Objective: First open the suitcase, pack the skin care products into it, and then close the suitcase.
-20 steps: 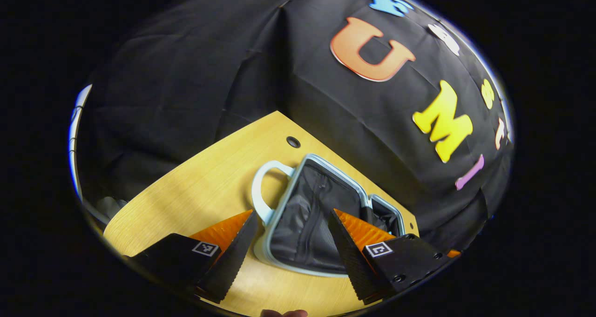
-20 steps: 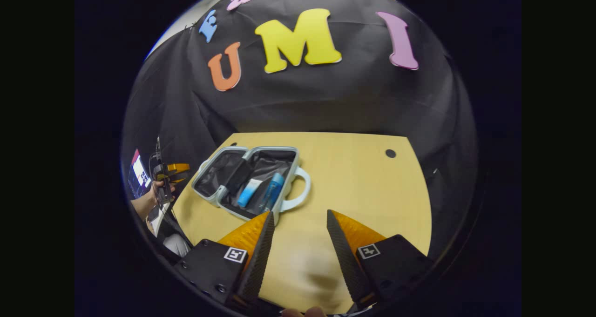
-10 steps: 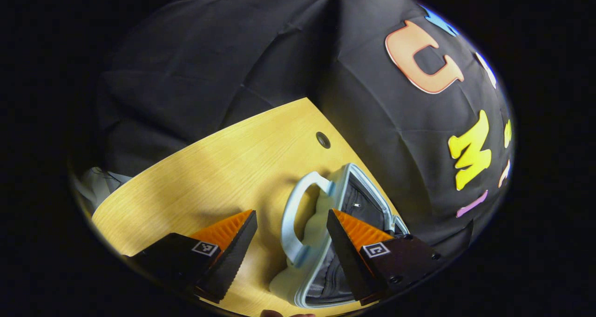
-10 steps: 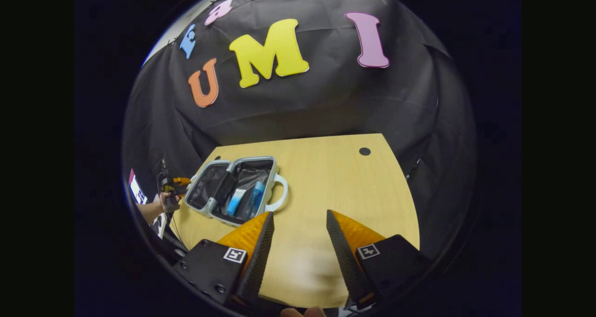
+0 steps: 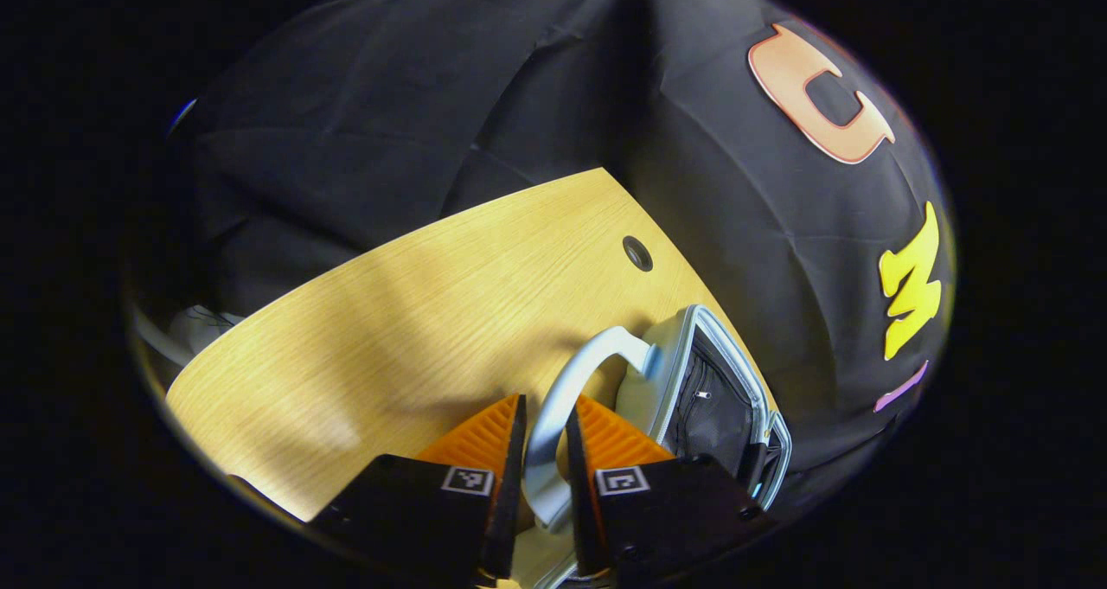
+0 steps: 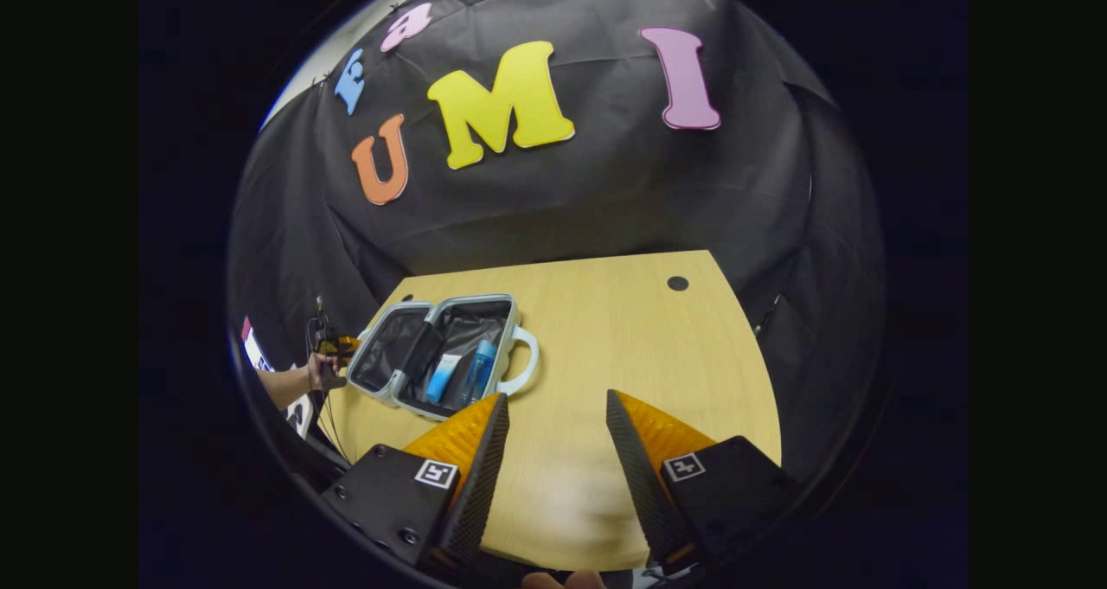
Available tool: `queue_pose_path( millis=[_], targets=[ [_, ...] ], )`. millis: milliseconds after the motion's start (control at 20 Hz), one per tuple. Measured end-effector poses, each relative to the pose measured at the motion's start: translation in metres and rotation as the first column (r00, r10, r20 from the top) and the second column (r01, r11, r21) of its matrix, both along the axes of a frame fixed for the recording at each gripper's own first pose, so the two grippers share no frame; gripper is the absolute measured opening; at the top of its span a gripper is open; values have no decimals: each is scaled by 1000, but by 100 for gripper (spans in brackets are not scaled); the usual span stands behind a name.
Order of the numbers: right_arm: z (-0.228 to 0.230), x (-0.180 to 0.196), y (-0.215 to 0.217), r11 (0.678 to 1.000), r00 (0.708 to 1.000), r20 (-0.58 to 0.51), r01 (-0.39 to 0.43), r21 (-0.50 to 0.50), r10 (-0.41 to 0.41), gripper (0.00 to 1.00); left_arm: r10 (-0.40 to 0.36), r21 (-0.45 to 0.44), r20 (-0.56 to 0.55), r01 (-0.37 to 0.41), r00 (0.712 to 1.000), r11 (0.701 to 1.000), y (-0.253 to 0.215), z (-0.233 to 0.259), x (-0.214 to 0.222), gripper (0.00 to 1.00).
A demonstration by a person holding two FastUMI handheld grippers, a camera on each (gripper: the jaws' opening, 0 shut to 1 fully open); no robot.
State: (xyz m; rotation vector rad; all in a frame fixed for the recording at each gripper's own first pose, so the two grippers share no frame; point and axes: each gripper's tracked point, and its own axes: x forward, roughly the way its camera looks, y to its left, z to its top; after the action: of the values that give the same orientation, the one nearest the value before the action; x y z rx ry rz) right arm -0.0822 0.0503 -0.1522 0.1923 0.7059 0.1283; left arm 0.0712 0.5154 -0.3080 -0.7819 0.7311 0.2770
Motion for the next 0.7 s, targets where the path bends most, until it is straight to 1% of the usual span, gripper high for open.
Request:
queue_pose_path(
  millis=[50,100,250,300,350,500,650,700],
  targets=[
    [1,-1,-1,1000,1000,5,7,7,-7,69,2,16,-8,-2,1000,1000,0,2,-2,23],
    [1,-2,-3,1000,1000,8,13,11,-13,69,-2,35,-18,2,1000,999,1,2,-3,20],
    [1,-7,-5,999,999,15,28,41,-28,69,-24,80,-45,27,999,996,-5,16,-5,13],
    [0,-9,-6,998,999,17,29,51,-30,69,-31,104,-44,36,999,994,-4,26,-4,10],
    [1,-10,-7,998,999,21,28,61,-30,69,-36,128,-37,40,999,991,-3,39,-4,8],
    [5,-8,-10,996,999,46,12,88,-16,69,-59,194,29,52,998,980,-14,103,0,5],
    [8,-3,-8,992,997,70,-21,124,12,68,-106,264,114,73,988,962,-45,172,2,4],
    [9,-2,-9,992,997,78,-35,122,26,68,-121,282,139,78,983,956,-59,194,2,4]
  ],
)
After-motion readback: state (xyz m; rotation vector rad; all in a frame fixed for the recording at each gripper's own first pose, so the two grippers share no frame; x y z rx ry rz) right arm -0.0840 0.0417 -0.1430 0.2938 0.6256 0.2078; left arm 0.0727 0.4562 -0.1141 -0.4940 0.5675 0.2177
